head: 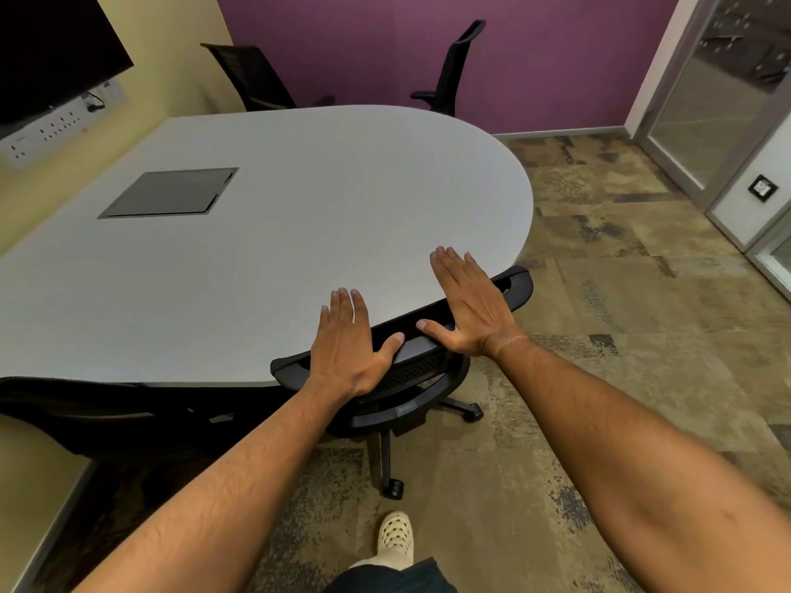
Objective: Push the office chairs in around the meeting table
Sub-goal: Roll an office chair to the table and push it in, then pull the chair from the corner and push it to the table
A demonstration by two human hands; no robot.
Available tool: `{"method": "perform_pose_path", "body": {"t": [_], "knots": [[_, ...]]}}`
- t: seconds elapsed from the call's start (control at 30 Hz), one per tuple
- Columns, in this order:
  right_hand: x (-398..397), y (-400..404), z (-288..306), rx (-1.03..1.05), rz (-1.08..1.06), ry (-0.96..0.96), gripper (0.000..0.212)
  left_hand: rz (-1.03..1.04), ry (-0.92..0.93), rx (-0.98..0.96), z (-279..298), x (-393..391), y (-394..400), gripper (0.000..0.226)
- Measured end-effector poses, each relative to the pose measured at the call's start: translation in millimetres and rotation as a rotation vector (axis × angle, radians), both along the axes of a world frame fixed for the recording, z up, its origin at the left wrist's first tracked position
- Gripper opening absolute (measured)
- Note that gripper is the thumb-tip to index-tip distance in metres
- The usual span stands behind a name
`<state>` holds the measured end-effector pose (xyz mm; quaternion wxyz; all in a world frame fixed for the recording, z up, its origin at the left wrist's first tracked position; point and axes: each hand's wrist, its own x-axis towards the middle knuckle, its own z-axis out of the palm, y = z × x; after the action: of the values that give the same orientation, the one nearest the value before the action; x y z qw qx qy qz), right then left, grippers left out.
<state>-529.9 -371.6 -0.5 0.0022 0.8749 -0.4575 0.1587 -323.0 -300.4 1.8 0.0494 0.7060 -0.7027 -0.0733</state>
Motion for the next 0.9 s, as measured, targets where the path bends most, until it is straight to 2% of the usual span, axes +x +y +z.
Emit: {"method": "perform_pose_path", "body": {"t": [0.2, 0.53, 0.9], "knots": [[-13, -12, 17, -0.05, -0.088, -0.111, 0.099, -0.114, 0.02, -0.094, 15, -17, -31, 0.09], [-72, -61, 45, -0.114, -0.281, -0.052, 0.098, -0.328, -0.062, -0.222, 41, -61, -139, 0.091], [-148, -127, 58, -0.178, -0.51, -0.043, 0.097, -0.478, -0.08, -0.375, 50, -150, -257, 0.092]]}}
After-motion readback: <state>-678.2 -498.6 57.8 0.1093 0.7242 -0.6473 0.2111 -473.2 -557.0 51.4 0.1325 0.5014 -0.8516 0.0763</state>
